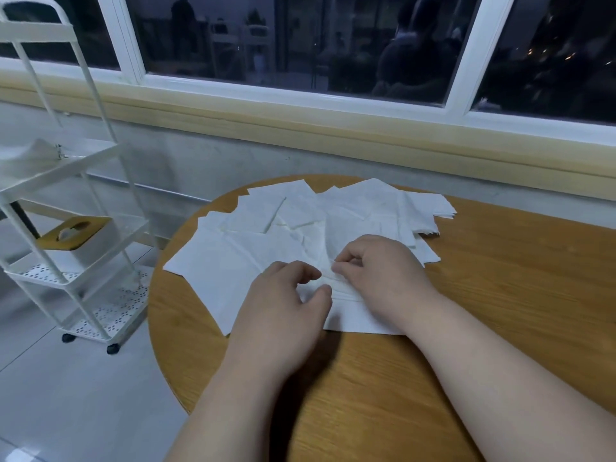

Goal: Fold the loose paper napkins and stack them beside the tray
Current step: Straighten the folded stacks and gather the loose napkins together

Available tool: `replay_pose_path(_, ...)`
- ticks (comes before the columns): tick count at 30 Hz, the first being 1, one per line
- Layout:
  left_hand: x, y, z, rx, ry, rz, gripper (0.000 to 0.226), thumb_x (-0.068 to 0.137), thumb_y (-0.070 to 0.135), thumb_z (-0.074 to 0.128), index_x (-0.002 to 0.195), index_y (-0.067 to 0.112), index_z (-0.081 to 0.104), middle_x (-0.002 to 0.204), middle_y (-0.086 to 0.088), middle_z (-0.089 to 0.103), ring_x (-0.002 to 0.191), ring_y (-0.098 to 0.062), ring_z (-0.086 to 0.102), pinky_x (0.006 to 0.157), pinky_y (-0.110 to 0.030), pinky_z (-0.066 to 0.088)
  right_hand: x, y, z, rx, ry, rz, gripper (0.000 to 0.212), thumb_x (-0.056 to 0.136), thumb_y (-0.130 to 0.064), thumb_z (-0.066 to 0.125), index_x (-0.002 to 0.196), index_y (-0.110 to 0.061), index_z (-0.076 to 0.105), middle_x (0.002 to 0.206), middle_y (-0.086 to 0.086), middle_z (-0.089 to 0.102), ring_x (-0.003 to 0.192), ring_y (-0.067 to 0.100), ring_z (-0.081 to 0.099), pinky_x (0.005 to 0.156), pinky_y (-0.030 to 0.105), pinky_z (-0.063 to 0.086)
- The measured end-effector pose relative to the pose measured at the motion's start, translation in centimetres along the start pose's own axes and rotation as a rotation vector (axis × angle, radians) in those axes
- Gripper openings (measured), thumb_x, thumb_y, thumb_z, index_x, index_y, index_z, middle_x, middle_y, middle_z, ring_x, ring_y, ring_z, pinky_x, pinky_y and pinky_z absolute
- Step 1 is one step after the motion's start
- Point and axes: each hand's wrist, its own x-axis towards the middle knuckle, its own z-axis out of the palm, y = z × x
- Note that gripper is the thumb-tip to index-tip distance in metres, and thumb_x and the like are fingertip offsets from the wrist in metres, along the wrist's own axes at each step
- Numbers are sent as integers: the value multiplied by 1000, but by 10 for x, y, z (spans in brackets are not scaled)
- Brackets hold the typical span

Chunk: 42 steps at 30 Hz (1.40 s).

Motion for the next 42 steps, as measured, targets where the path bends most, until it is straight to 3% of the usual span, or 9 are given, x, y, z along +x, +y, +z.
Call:
replay_pose_path(5, -4, 5, 0, -16, 48, 38, 41, 91, 40, 62, 130, 40, 52, 128, 25, 44, 130, 0, 40, 94, -19, 33, -31, 4, -30, 250, 80, 0, 9, 94, -35, 65, 85, -34, 67, 90, -27, 67, 83, -7, 61, 67, 9, 42)
replay_pose_path(10, -13, 24, 7, -195, -54, 73, 69, 86, 46, 68, 145, 49, 32, 139, 33, 36, 131, 5, 38, 100, -17, 33, -78, 20, -61, 774, 99, -3, 14, 94, -4, 64, 85, -15, 64, 71, 0, 67, 68, 16, 58, 64, 29, 46)
replay_pose_path(13, -18, 35, 18, -293, -134, 78, 72, 84, 49, 71, 142, 60, 29, 141, 30, 43, 127, 11, 42, 91, -9, 34, -97, 36, -69, 992, 112, 48, 2, 91, -1, 60, 92, -3, 60, 71, 5, 68, 64, 15, 62, 56, 22, 50)
replay_pose_path(19, -20, 46, 36, -332, -228, -8, 77, 75, 61, 71, 139, 65, 28, 130, 28, 54, 107, 10, 59, 97, -29, 49, -113, 64, -72, 1218, 167, 154, 5, 91, -2, 56, 95, -3, 59, 76, 11, 70, 64, 16, 65, 53, 24, 51)
replay_pose_path(26, -17, 57, 49, -307, -47, -75, 52, 85, 40, 72, 121, 67, 47, 103, 14, 65, 89, -1, 67, 85, -37, 56, -111, 71, -74, 1138, 192, 146, 25, 96, 3, 54, 116, -11, 57, 91, 15, 76, 75, 24, 70, 58, 28, 55)
replay_pose_path(29, -15, 55, 54, -280, -58, -81, 55, 85, 38, 74, 126, 62, 47, 106, 19, 58, 81, 28, 52, 78, -23, 47, -111, 74, -70, 1113, 107, 31, 62, 94, 3, 58, 139, -37, 44, 116, 7, 74, 103, 21, 72, 85, 33, 59)
replay_pose_path(32, -14, 56, 57, -285, -68, -72, 54, 85, 36, 75, 125, 60, 49, 107, 19, 61, 83, 25, 54, 79, -23, 47, -112, 79, -65, 839, 40, -26, 44, 92, -29, 67, 133, -39, 58, 132, -17, 65, 126, 3, 58, 107, 28, 45)
replay_pose_path(37, -14, 52, 56, -144, -66, -12, 50, 85, 38, 72, 123, 57, 48, 86, 25, 62, 80, 8, 59, 68, -17, 42, -112, 78, -65, 689, 34, 46, 39, 78, -52, 60, 108, -33, 76, 108, -28, 71, 110, -11, 61, 90, 6, 41)
replay_pose_path(42, 2, 30, 44, 43, 143, -12, 40, 90, 35, 63, 129, 37, 55, 106, 18, 59, 98, -2, 55, 78, -23, 43, -110, 81, -64, 585, 222, 98, 20, 86, -42, 66, 105, -43, 72, 86, -45, 64, 89, -23, 57, 77, 0, 37)
